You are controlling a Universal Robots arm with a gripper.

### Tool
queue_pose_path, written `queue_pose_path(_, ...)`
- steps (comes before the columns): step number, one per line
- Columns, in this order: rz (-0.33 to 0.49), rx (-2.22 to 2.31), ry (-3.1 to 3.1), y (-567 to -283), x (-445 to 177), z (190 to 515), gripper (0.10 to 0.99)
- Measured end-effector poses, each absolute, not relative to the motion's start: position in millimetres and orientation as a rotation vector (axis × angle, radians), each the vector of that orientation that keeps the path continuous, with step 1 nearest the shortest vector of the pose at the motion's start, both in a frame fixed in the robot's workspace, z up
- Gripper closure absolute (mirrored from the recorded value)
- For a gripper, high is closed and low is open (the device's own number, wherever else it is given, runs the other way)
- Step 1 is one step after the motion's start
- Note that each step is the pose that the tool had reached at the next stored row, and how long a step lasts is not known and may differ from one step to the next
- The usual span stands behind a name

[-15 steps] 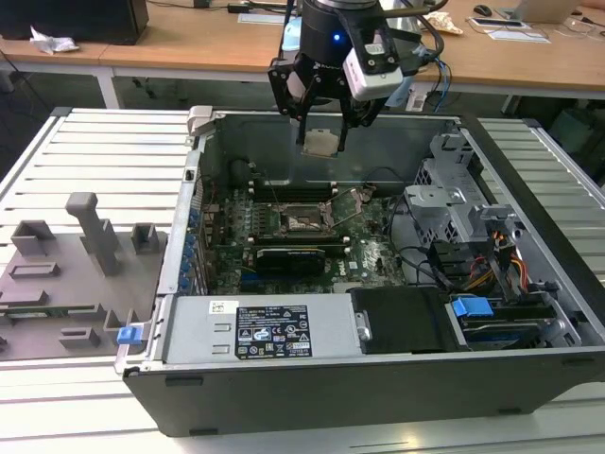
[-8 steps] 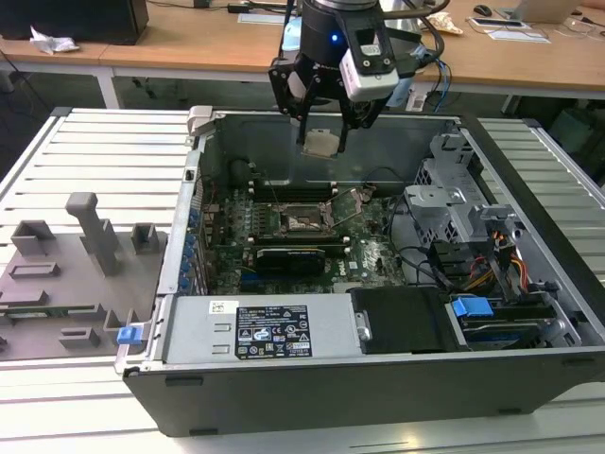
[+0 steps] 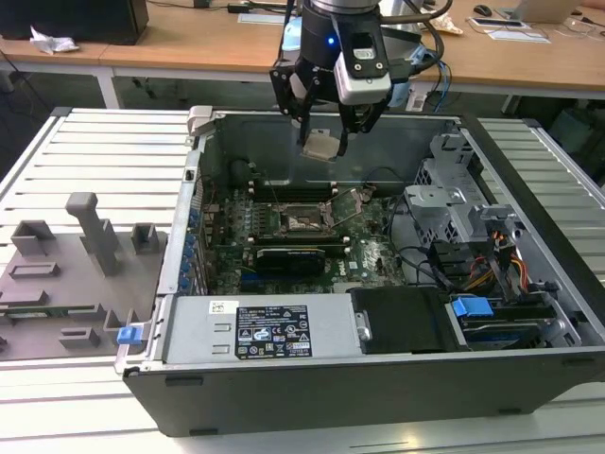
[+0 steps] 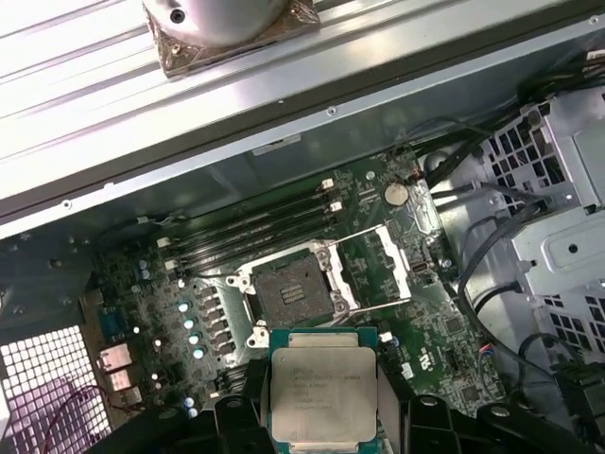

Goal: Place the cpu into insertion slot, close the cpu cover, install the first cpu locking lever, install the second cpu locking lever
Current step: 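Place the cpu into insertion slot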

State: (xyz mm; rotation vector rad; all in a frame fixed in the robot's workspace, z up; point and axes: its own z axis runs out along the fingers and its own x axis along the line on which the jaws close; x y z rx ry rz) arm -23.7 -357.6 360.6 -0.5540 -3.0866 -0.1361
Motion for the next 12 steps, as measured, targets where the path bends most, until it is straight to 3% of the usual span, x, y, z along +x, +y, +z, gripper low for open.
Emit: queue_pose_path(12,-0.131,-0.843,-3.030,-357.6,-23.7,357.9,0.545)
